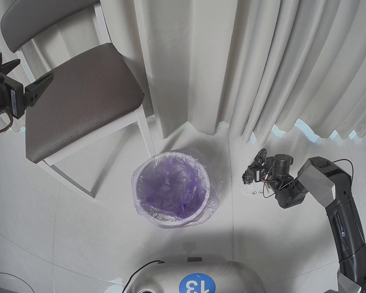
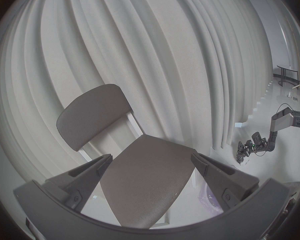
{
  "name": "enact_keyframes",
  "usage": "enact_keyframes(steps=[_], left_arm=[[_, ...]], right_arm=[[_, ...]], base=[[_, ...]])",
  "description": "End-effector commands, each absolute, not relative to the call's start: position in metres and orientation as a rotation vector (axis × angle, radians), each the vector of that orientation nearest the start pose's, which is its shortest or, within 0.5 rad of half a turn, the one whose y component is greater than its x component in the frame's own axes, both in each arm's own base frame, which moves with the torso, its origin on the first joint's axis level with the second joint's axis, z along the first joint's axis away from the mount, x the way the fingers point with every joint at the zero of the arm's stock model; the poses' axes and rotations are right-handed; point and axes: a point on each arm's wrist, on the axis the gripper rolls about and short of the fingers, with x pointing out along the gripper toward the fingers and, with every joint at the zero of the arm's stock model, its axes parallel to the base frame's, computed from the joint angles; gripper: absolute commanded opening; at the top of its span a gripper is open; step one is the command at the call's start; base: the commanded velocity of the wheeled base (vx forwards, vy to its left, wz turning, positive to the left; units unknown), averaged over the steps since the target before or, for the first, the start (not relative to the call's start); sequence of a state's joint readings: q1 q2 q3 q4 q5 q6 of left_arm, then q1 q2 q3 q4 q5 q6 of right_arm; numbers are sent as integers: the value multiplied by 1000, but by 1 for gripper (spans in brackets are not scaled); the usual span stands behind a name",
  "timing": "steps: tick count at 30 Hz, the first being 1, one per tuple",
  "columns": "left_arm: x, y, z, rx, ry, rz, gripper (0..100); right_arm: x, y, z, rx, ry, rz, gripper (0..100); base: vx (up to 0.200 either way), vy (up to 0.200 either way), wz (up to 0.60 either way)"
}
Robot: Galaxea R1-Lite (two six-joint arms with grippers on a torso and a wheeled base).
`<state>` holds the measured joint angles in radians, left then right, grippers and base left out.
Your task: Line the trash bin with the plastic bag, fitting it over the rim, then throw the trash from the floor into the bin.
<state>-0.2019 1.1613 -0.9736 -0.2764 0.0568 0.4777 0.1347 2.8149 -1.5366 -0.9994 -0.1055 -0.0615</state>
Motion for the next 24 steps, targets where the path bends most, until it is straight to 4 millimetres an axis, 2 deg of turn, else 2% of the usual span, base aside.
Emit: enact_keyframes(steps=[1,18,19,24], left_arm=[[167,-33,322,477,-109,-125,100],[167,-33,323,486,-126,-126,100],[167,-33,322,486,-124,-127,100],[167,-34,322,486,-126,-133,100]], right_arm=[[500,68,-88,-97,291,44,100],[503,68,-88,-93,276,43,100],[503,68,-88,-93,276,42,0],[503,68,-88,-93,276,42,0]], base=[[0,0,0],[0,0,0],[0,0,0],[0,0,0]])
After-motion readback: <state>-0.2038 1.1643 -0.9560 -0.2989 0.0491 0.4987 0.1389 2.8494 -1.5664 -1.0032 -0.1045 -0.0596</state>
